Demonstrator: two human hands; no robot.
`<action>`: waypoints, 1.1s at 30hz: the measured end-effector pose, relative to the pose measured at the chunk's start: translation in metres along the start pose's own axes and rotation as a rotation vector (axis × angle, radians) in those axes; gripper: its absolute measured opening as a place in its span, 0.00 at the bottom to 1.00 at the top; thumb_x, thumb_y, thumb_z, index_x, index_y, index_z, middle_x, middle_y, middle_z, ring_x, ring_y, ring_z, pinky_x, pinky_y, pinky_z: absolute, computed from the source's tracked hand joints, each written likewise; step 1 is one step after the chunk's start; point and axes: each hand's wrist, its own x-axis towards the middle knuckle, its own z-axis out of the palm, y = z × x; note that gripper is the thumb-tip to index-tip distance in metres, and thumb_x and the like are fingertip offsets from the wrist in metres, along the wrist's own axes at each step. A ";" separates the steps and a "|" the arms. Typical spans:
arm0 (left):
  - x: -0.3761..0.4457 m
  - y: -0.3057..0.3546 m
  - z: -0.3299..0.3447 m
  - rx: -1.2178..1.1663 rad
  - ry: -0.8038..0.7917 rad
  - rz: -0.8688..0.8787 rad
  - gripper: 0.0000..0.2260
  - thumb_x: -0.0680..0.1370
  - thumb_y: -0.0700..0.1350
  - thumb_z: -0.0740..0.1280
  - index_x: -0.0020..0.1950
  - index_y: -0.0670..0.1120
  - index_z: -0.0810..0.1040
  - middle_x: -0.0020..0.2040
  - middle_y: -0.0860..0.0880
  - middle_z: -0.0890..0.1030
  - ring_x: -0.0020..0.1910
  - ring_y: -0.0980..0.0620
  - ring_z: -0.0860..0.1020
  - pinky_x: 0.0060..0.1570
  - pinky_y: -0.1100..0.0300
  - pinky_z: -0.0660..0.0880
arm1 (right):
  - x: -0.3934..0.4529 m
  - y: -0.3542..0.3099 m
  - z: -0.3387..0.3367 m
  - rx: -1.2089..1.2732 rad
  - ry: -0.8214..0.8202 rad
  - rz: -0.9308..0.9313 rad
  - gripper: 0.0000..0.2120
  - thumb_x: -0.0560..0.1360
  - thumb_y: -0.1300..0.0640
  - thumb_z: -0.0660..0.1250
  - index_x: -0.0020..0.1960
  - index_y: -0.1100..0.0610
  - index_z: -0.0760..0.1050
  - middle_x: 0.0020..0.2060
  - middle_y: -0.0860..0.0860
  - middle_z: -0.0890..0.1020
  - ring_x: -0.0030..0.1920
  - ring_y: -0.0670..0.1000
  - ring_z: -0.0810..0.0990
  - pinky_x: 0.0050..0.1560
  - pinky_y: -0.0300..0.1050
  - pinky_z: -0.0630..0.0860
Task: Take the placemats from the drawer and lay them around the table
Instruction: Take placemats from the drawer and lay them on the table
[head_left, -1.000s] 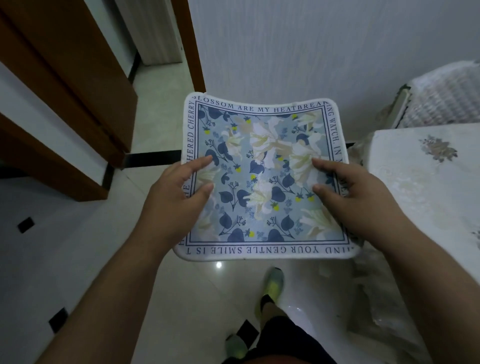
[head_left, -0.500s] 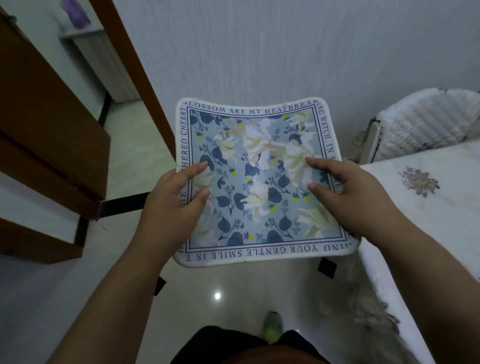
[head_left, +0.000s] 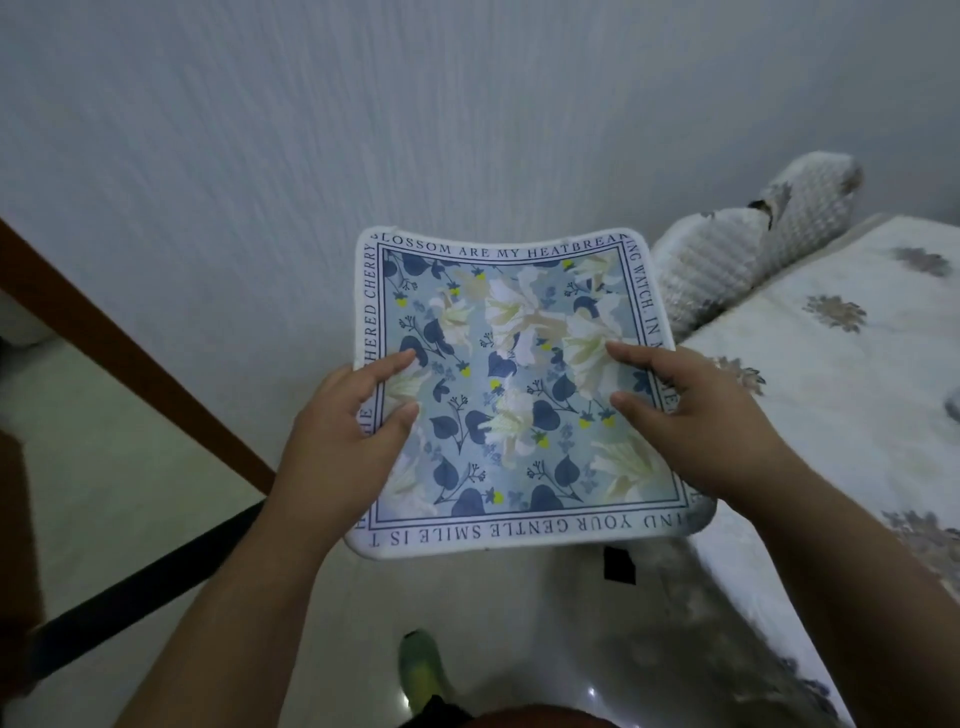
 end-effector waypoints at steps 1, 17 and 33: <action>0.014 -0.003 -0.003 -0.016 -0.021 0.020 0.19 0.79 0.45 0.71 0.67 0.63 0.78 0.58 0.66 0.74 0.53 0.80 0.70 0.46 0.85 0.64 | 0.006 -0.005 0.003 -0.008 0.020 0.023 0.22 0.76 0.49 0.71 0.69 0.39 0.75 0.62 0.43 0.77 0.61 0.44 0.75 0.65 0.45 0.72; 0.172 -0.033 -0.006 -0.086 -0.325 0.208 0.19 0.79 0.44 0.71 0.66 0.63 0.77 0.57 0.67 0.74 0.54 0.80 0.71 0.49 0.85 0.63 | 0.054 -0.045 0.037 -0.071 0.226 0.300 0.23 0.77 0.50 0.71 0.71 0.40 0.73 0.56 0.42 0.71 0.56 0.46 0.73 0.61 0.50 0.76; 0.323 -0.002 0.065 0.038 -0.318 0.214 0.18 0.80 0.47 0.70 0.67 0.64 0.77 0.55 0.72 0.71 0.51 0.81 0.70 0.45 0.82 0.67 | 0.218 0.020 0.021 0.042 0.254 0.279 0.23 0.77 0.49 0.71 0.71 0.40 0.73 0.57 0.41 0.73 0.56 0.41 0.70 0.58 0.37 0.65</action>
